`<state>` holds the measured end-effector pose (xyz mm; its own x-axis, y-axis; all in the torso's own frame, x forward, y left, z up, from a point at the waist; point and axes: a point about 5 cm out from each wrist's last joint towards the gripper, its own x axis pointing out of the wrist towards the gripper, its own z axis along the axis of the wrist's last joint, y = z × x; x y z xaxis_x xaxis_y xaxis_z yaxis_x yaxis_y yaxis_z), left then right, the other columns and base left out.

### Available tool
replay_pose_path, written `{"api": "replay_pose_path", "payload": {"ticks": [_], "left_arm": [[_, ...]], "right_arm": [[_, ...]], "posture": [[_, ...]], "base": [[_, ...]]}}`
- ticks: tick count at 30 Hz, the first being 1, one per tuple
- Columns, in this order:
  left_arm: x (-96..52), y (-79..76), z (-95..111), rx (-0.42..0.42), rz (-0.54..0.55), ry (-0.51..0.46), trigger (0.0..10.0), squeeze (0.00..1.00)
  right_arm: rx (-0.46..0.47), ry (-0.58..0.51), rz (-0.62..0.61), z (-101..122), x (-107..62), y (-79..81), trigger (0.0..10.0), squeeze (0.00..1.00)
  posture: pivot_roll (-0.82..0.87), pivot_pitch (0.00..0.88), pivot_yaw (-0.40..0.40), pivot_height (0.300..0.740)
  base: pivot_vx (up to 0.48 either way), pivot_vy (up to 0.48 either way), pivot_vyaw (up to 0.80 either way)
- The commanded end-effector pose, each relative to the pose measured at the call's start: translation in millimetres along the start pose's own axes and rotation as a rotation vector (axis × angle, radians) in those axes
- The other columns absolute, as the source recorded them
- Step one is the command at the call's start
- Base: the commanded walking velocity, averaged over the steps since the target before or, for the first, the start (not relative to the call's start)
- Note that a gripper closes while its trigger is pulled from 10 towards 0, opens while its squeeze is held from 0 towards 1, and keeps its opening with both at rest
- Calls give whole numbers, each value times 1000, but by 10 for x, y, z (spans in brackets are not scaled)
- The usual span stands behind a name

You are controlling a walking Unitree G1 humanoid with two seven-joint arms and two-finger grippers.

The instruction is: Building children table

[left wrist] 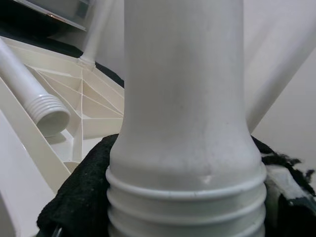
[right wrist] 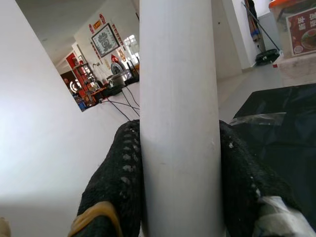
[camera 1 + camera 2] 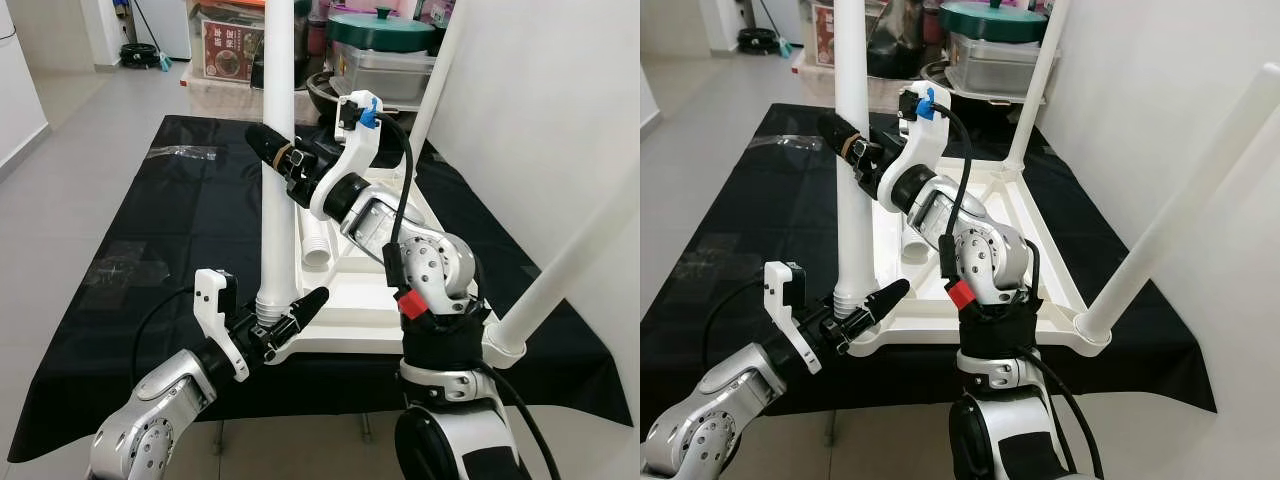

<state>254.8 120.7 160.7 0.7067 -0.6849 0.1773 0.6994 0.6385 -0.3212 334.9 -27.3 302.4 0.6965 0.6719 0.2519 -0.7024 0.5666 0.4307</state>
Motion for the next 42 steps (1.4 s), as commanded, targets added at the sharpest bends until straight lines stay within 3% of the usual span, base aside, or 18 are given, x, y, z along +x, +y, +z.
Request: {"api": "replay_pose_path", "payload": {"ticks": [1, 2, 3, 4, 6, 7, 13, 16, 23, 24, 25, 26, 27, 42], "left_arm": [[11, -28, 13, 31, -5, 3, 0, 0], [16, -23, 22, 45, 0, 7, 0, 0], [22, -10, 21, 66, 14, 19, 2667, 0], [26, -1, 20, 81, 23, 28, 10000, 0], [32, 19, 0, 112, 40, 56, 10000, 0], [32, 21, -12, 132, 42, 71, 10000, 0], [9, 18, -31, 220, 29, 119, 10000, 0], [-40, 36, -41, 226, 19, 139, 10000, 0], [-73, 34, -41, 263, -8, 172, 10000, 0], [-70, 36, -28, 272, -10, 171, 10000, 0], [-66, 40, -17, 279, -12, 171, 10000, 0], [-66, 40, -17, 279, -12, 171, 10000, 0], [-65, 42, -13, 286, -15, 173, 10000, 0], [-22, 111, 44, 311, -2, 161, 10000, 0]], "right_arm": [[65, -9, 15, -132, 12, 76, 0, 0], [55, -4, 3, -147, 7, 56, 0, 0], [30, 8, -17, -162, 8, 25, 0, 0], [12, 17, -31, -172, 9, 2, 10000, 0], [22, 7, -73, -175, 1, -63, 10000, 0], [22, 7, -78, -168, -2, -82, 10000, 1000], [46, 57, -61, -188, -37, -132, 10000, 1000], [111, 109, -46, -292, -98, -165, 10000, 1000], [126, 201, -77, -544, -171, -223, 10000, 1000], [136, 218, -99, -611, -190, -258, 10000, 906], [141, 233, -116, -670, -209, -284, 10000, 443], [141, 233, -116, -670, -209, -284, 10000, 443], [144, 247, -130, -723, -229, -302, 10000, 0], [185, 310, -173, -988, -413, -355, 10000, 0]], "posture": [[61, 0, -135, 740], [63, 0, -134, 740], [63, 0, -134, 740], [63, 0, -134, 740], [64, 0, -132, 740], [65, 0, -132, 740], [68, 0, -133, 740], [72, 0, -132, 740], [78, 0, -128, 740], [78, 0, -128, 740], [81, 0, -127, 740], [81, 0, -127, 740], [81, 0, -126, 740], [78, 0, -118, 740]], "base": [[0, 0, 0], [0, 0, 0], [0, 0, 0], [0, 0, 0], [0, 0, 0], [0, 0, 0], [0, 0, 0], [0, 0, 0], [0, 0, 0], [0, 0, 0], [0, 0, 0], [0, 0, 0], [0, 0, 0], [0, 0, 0]]}}
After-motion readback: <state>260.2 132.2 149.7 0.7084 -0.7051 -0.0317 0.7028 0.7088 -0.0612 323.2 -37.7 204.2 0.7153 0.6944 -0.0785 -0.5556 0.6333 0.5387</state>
